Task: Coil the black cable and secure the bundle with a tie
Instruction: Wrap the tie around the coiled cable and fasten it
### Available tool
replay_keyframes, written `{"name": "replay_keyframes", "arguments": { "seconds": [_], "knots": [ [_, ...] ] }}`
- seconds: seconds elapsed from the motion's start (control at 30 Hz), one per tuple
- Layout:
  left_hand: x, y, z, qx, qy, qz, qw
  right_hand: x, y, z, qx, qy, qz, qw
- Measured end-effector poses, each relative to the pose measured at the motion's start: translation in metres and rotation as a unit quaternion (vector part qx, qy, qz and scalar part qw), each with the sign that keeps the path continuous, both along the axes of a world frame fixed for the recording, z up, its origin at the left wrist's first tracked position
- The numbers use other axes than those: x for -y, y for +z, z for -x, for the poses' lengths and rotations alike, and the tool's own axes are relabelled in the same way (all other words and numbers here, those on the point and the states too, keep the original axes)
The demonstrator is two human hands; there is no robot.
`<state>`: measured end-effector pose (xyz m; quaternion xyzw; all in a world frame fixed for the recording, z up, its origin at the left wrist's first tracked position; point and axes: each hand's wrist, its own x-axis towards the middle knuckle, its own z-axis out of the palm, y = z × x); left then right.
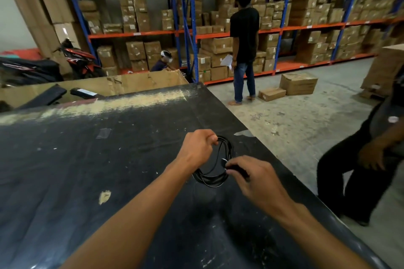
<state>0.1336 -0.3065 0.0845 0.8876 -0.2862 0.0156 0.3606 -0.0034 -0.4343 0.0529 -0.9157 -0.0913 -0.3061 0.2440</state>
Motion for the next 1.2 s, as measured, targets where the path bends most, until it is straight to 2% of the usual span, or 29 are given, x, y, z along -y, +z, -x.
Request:
{"name": "replay_keyframes", "arguments": {
  "seconds": [0.1,0.27,0.47,0.6,0.8,1.2],
  "knots": [
    [0.002,0.004,0.001,0.015,-0.02,0.003,1.0,0.004,0.0,-0.007,0.017,0.001,0.073,0.997],
    [0.003,0.006,0.005,0.005,-0.031,0.056,0.998,0.011,0.005,-0.018,0.092,-0.058,0.183,0.977],
    [-0.003,0.008,0.006,-0.034,-0.011,0.097,0.995,0.01,0.0,-0.025,0.134,-0.019,0.256,0.957],
    [-0.008,0.011,0.006,-0.045,-0.03,0.085,0.995,0.013,0.014,-0.034,0.202,-0.064,0.251,0.945],
    [-0.011,0.023,-0.003,-0.156,-0.059,0.139,0.976,0.006,0.018,-0.047,0.232,-0.112,0.187,0.948],
    [-0.001,0.038,0.0,-0.274,-0.099,0.147,0.945,0.023,0.012,-0.057,0.253,-0.079,0.162,0.95]
  ]
}}
